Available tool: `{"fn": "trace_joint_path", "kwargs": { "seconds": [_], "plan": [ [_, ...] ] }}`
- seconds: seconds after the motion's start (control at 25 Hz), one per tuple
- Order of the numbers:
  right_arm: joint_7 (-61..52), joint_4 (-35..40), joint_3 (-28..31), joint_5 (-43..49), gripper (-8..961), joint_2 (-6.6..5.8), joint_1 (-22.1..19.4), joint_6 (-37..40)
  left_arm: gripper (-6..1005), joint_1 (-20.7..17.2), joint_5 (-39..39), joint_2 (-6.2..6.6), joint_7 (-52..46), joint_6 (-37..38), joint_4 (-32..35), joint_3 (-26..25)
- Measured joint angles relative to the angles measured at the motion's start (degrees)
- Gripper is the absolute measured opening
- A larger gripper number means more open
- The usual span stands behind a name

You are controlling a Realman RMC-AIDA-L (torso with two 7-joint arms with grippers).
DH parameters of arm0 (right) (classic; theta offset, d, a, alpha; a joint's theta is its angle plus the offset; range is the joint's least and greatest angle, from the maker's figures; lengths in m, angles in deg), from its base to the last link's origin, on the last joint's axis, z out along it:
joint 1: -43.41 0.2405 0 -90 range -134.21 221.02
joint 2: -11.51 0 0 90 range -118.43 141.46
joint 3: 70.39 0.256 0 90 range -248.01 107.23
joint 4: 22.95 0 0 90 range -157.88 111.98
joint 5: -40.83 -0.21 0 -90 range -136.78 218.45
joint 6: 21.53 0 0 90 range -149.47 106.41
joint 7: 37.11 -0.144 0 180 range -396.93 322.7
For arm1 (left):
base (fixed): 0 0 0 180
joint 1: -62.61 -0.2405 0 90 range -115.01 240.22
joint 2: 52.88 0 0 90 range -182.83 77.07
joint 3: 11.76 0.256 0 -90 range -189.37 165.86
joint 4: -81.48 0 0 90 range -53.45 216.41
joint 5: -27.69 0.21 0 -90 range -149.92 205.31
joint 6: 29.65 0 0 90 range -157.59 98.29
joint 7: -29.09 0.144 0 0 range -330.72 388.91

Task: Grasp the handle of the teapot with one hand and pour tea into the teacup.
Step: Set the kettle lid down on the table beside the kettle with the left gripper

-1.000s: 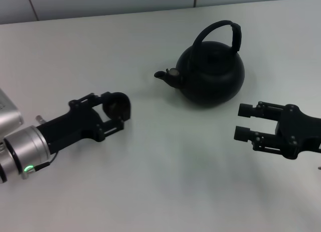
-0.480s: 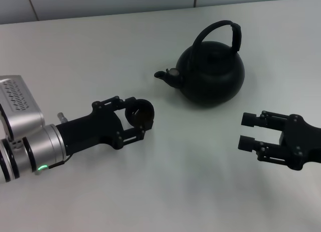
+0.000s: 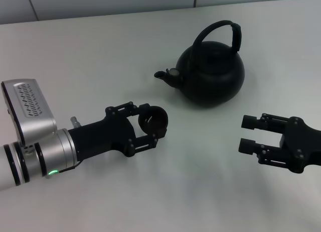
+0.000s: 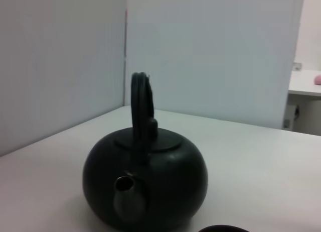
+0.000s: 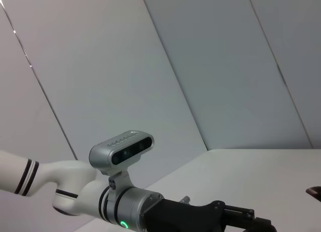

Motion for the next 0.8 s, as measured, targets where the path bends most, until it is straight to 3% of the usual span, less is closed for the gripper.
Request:
{"fn": "trace_joint_path", "kwargs": {
  "seconds": [0.8],
  "plan": [
    [0.0, 0.0, -0.1, -0.1, 668, 0.05, 0.5, 0.0, 706, -0.4, -1.0, 0.0, -0.2, -8.8, -0.1, 4.8]
  ]
}}
